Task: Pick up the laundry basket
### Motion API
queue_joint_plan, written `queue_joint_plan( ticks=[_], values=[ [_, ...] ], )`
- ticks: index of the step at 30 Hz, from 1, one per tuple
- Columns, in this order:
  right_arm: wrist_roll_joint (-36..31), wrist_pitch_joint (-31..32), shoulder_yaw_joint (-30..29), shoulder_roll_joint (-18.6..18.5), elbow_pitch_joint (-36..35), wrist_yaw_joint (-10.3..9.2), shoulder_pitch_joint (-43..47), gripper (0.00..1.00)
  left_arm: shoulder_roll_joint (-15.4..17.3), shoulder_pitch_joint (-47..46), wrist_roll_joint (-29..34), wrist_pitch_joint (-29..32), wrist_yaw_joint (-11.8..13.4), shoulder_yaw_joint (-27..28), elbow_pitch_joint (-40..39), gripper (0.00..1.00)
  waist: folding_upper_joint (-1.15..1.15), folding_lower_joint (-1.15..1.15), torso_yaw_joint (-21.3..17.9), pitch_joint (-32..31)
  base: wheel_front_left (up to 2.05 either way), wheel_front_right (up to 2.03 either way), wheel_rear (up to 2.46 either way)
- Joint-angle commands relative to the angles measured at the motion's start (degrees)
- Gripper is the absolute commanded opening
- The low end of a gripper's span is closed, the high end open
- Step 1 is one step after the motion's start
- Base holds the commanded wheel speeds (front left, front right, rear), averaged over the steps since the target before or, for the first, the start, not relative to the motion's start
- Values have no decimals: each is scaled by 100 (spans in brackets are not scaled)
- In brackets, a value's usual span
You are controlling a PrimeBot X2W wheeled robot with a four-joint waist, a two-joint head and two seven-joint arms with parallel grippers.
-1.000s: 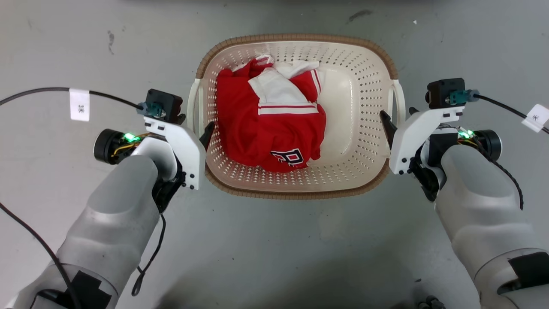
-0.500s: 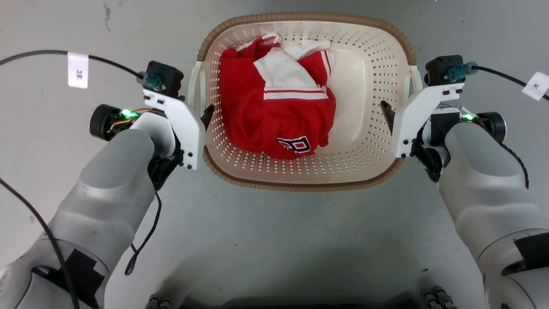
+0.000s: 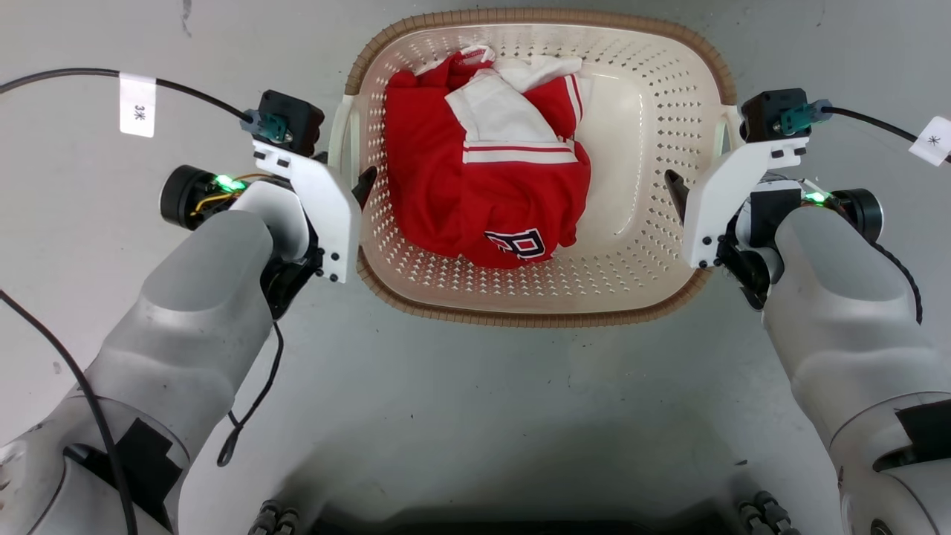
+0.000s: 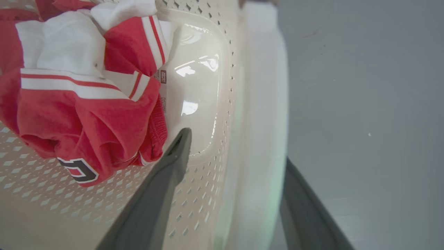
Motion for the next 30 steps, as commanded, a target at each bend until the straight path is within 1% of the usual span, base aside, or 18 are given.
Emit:
queue_joint_plan(
  ticks=[1, 7, 11, 16, 23, 24, 28, 29, 30],
  values=[
    [31, 13, 4, -3, 11, -2, -53, 0, 4, -58, -73, -15, 8, -53, -33, 0, 0, 0, 11, -3, 0, 0, 0],
    [-109, -12, -60, -13, 5, -1, 20, 0, 39, -31, -380, 9, 0, -309, -134, 0, 0, 0, 32, -75, 0, 0, 0],
    [-220, 15, -115, -12, 5, -1, 91, 0, 80, 58, -580, 73, 0, -517, -176, 0, 0, 0, 30, -254, 0, 0, 0],
    [-472, 252, -126, -10, -2, -1, 202, 0, 182, 258, -913, 469, -5, -899, -430, 0, 0, 0, 3, -712, 0, 0, 0],
    [-693, 1092, 41, -16, 2, -2, 517, 0, 363, 541, -1483, 1165, -6, -1350, -764, 0, 0, 0, -20, -1744, 0, 0, 0],
    [-546, 1500, 251, -18, 7, -2, 707, 0, 417, 713, -1719, 1455, -6, -1466, -879, 0, 0, 0, -45, -2304, 0, 0, 0],
    [-174, 2012, 714, -18, -33, -2, 908, 0, 526, 894, -1925, 1784, -6, -1574, -1032, 0, 0, 0, -110, -2999, 0, 0, 0],
    [-73, 2139, 821, -18, -65, -2, 950, 0, 559, 918, -1985, 1885, -6, -1591, -1061, 0, 0, 0, -124, -3132, 0, 0, 0],
    [-73, 2139, 821, -18, -65, -2, 950, 0, 559, 918, -1985, 1885, -6, -1591, -1061, 0, 0, 0, -124, -3132, 0, 0, 0]
  ],
)
